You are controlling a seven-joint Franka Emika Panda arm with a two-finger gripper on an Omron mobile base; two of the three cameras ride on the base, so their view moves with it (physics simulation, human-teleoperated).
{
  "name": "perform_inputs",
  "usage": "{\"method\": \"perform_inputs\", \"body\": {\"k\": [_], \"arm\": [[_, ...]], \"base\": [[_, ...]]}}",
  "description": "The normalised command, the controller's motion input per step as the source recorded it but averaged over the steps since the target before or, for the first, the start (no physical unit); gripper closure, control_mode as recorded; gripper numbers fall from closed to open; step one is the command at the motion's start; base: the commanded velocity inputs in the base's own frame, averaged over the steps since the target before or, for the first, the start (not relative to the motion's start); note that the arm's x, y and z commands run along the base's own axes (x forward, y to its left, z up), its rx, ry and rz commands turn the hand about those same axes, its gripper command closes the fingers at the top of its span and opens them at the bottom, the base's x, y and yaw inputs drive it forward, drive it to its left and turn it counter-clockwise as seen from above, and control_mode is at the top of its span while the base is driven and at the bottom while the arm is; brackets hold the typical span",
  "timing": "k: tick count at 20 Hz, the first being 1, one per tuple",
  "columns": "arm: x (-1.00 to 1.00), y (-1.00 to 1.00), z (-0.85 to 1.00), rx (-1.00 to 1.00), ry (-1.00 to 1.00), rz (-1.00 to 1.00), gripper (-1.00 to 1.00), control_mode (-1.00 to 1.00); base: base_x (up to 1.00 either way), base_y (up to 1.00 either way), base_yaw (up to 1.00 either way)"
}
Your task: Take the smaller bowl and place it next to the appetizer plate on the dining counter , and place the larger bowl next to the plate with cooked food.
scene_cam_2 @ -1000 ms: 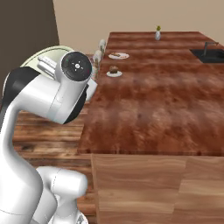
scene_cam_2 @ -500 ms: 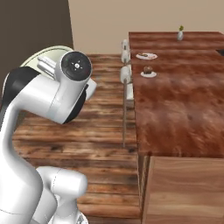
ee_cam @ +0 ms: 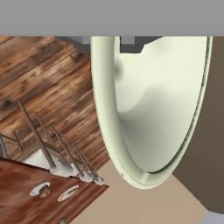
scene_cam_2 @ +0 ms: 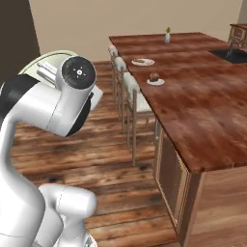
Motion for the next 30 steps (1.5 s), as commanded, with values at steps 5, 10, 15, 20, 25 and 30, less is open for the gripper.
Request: {"method": "perform_inputs", "body": {"k": [5,10,15,20,25,30], "arm": [[0.00,0.00,0.00,0.00,0.00,0.00,1.00,1.00],[0.00,0.00,0.00,0.00,0.00,0.00,1.00,1.00],[0.00,0.00,0.00,0.00,0.00,0.00,1.00,1.00],[0.00,0.00,0.00,0.00,0.00,0.00,1.00,1.00],[0.00,0.00,0.00,0.00,0.00,0.00,1.00,1.00],[0.00,0.00,0.00,0.00,0.00,0.00,1.00,1.00]], "base": [[1.00,1.00,-0.45],[1.00,1.00,-0.43],[1.00,1.00,-0.40],[1.00,1.00,-0.37],[1.00,1.00,-0.35],[0.76,1.00,-0.34]]}}
